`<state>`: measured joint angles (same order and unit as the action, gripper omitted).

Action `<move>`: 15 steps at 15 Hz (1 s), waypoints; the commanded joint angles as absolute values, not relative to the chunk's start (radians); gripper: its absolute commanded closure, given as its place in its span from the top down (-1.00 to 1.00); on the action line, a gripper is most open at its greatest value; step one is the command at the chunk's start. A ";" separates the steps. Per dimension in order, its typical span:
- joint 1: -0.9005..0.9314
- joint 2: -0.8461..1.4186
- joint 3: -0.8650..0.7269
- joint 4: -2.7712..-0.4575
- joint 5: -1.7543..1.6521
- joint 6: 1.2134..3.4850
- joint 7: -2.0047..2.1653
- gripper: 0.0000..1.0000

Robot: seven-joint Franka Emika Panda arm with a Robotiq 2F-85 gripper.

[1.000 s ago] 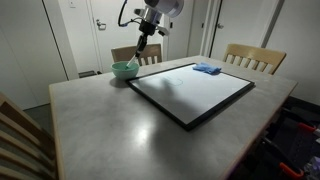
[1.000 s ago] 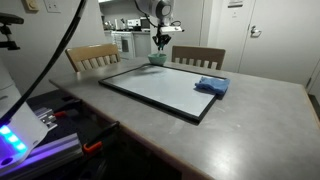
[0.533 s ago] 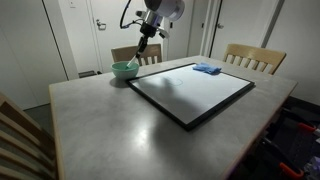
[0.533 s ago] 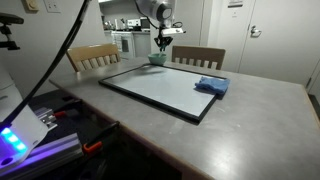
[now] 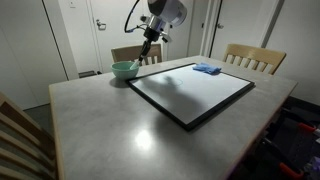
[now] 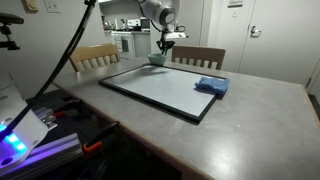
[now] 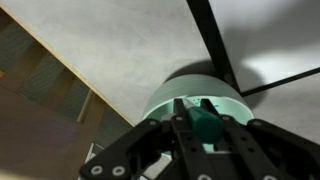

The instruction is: Remove the green marker from the green bowl, draw a smiley face on the whiteboard using the green marker, put the green marker in the bowl

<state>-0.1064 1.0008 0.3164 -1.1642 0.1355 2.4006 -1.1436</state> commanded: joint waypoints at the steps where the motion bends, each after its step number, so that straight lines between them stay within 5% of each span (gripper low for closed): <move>1: -0.130 1.018 0.347 -1.166 0.178 2.410 -1.202 -0.90; 6: -0.126 1.018 0.357 -1.182 0.190 2.410 -1.212 -0.62; 9: -0.123 1.022 0.367 -1.183 0.190 2.409 -1.211 0.05; 15: -0.122 1.013 0.368 -1.180 0.183 2.397 -1.209 0.90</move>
